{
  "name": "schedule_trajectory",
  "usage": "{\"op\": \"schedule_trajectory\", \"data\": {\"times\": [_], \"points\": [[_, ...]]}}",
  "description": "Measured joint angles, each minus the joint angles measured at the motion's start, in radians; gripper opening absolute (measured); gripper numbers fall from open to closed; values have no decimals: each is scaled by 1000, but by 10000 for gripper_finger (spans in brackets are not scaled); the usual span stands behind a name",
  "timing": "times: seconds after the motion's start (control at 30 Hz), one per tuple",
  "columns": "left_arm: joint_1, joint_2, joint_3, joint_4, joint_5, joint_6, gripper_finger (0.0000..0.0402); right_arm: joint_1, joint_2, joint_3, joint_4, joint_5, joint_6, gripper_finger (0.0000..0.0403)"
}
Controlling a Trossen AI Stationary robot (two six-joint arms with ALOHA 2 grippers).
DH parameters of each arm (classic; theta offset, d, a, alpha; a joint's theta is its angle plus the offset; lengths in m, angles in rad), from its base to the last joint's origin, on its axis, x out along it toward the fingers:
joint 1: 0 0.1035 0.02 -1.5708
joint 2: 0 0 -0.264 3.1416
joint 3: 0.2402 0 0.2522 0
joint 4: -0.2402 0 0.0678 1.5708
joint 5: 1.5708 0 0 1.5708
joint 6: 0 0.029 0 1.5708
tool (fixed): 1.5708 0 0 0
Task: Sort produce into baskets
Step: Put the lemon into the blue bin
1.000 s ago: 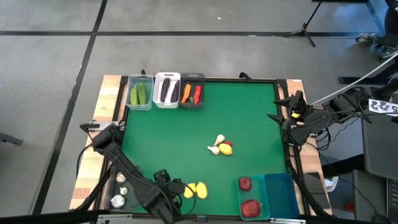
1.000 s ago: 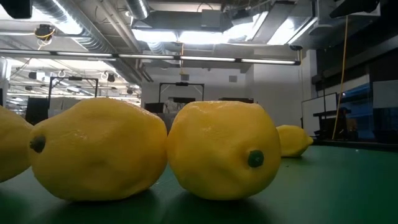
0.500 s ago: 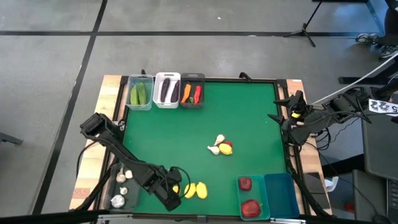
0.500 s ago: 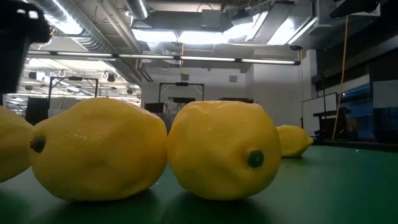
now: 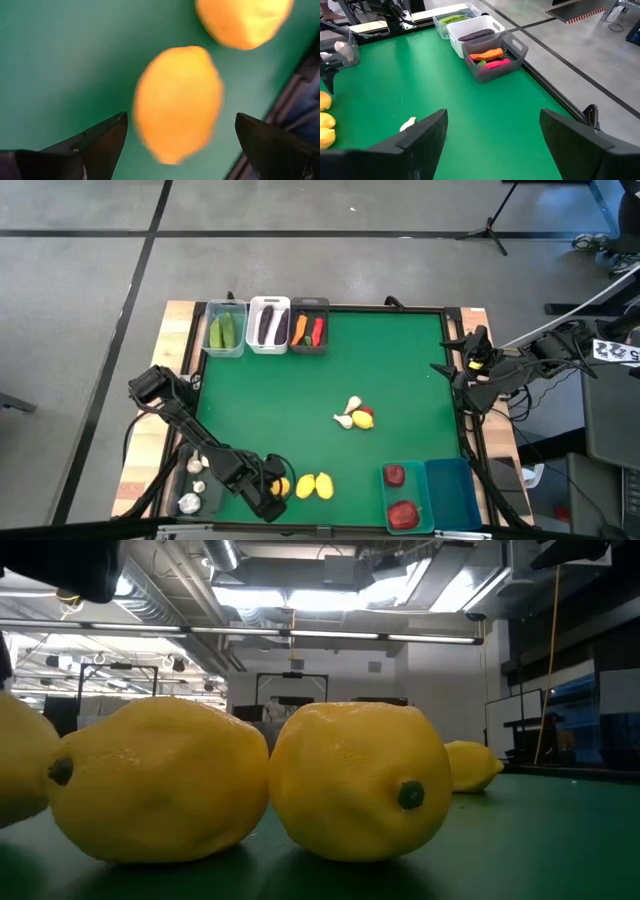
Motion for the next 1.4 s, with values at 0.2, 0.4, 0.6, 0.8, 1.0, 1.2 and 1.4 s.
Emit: {"op": "schedule_trajectory", "data": {"times": [0.2,0.4,0.6,0.8,1.0,1.2,1.4], "points": [[-6,-2,-16,-12,-1,-13,360,0,0,0,-2,7,0,317],[-1,7,-20,-14,-4,86,360,0,0,0,-2,7,1,317],[16,7,-19,-114,-8,161,360,0,0,0,-1,6,2,317],[15,7,-19,-123,-11,195,360,0,0,0,-1,6,8,317],[24,7,-19,-103,-36,238,360,0,0,0,-2,7,8,317],[48,7,-19,-101,-33,287,353,0,0,0,-2,6,10,317],[53,7,-19,-96,-7,300,309,0,0,0,-2,4,11,317]]}}
